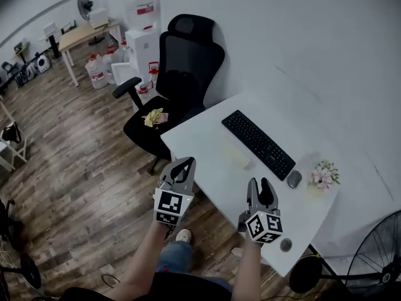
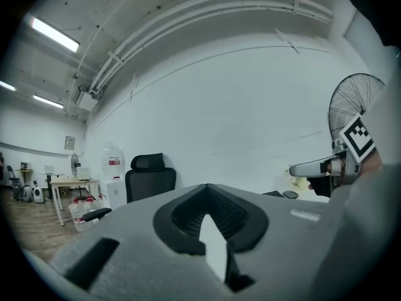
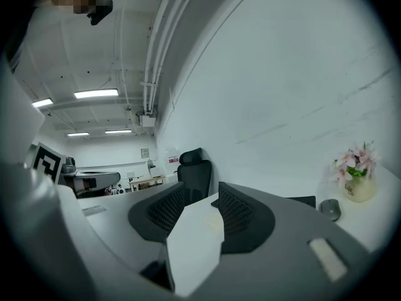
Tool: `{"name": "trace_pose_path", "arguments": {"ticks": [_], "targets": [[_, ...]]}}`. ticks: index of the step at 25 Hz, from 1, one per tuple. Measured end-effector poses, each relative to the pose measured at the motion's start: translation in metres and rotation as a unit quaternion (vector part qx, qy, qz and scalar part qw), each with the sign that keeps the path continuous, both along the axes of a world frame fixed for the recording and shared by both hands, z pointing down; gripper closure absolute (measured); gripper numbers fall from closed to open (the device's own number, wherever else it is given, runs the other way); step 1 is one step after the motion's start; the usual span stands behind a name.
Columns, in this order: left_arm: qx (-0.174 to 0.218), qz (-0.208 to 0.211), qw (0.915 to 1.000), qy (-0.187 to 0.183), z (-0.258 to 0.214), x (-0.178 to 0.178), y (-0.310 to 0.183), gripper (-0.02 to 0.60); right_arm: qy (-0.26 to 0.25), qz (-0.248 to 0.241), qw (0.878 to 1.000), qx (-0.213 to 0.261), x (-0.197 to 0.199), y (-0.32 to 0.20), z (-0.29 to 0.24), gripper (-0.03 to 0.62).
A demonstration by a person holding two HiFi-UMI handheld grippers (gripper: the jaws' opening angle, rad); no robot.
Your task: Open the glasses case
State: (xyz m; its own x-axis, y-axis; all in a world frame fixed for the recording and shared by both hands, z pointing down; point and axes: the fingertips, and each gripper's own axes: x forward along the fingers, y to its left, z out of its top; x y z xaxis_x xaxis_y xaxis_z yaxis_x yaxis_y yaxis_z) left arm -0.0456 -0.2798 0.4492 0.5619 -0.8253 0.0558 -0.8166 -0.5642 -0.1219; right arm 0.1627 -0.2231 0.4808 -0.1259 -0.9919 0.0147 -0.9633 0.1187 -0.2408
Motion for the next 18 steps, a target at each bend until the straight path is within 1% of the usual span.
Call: {"name": "trace_pose_path", "arguments": {"ticks": [4,8,11,15,18], "targets": [[-0.007,0.022,0.9997,0.001,0.002,0.011,-0.051,0.574,-0.001,0.023,1.000,-0.007,0.008,-0.039,0.002,0.434],[-0.010,0.047,0.9989,0.003,0.002,0.025,-0.088,0.574,0.000,0.044,0.999,-0.010,0.020,-0.064,0.002,0.434],[-0.009,0.063,0.9980,0.001,0.004,0.037,-0.100,0.574,-0.001,0.058,0.998,-0.012,0.028,-0.073,0.004,0.436],[-0.005,0.083,0.9965,-0.015,0.008,0.054,-0.110,0.574,0.000,0.072,0.997,-0.017,0.038,-0.080,0.009,0.436],[-0.002,0.089,0.9959,-0.014,0.006,0.061,-0.117,0.574,-0.002,0.079,0.997,-0.018,0.045,-0.087,0.011,0.436]]}}
